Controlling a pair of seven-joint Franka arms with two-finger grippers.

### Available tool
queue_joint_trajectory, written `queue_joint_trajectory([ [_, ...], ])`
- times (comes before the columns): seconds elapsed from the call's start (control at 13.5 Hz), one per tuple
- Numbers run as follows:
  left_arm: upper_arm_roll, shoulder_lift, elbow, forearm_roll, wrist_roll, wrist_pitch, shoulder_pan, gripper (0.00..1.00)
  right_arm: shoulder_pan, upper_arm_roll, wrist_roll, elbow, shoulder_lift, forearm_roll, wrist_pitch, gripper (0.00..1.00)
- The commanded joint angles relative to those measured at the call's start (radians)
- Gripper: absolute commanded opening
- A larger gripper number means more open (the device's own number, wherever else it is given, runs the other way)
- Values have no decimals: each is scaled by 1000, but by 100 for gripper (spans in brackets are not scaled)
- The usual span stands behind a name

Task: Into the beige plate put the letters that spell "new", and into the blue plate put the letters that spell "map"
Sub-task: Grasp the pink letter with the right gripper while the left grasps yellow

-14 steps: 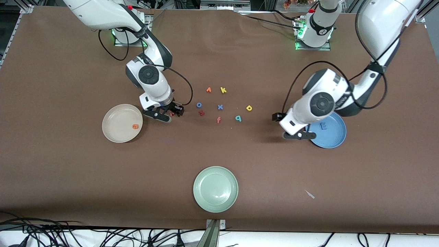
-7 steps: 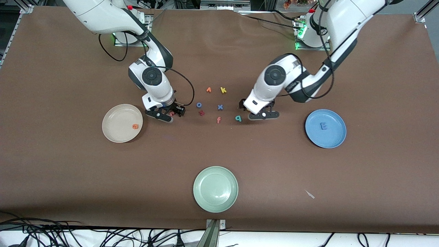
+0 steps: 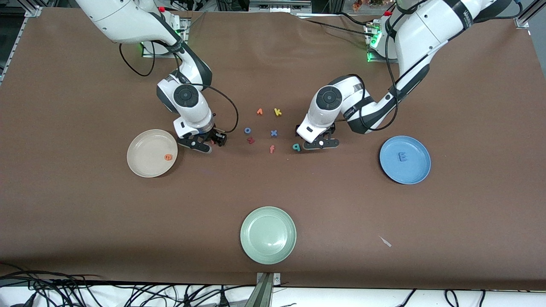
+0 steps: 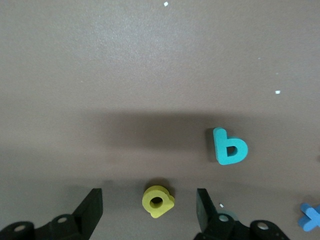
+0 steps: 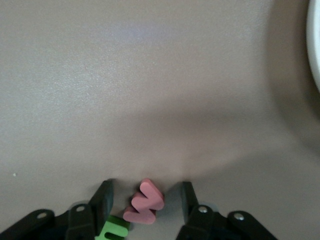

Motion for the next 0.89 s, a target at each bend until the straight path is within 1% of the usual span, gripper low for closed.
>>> queue_joint_trajectory([
  [0.0,20,12,21,32,-14,-13,-38,77,6,-3,25,-11,1,-20,20,54],
  [0.07,21,14,19,32,-14,-14,-47,74,5,-3,24,-11,1,-20,22,49],
  [0.15,21,17,18,32,-16,-14,-50,72,5,-4,24,-11,1,-20,20,41],
  [0.3,21,17,13,32,-17,-17,-58,67,5,-4,15,-10,-3,-20,17,17],
  [0.37,24,20,14,32,-17,-20,-67,64,3,-4,-10,-10,-13,-20,9,11],
  [0.44,30,22,14,32,-14,-20,-70,60,-10,-15,-78,-4,-35,-17,-1,10],
  [0.59,35,23,14,32,-11,-20,-71,52,-73,-18,-290,10,-87,7,-117,9],
  [0.81,46,23,15,34,-10,-20,-73,43,-141,-26,-517,10,-145,11,-155,9],
])
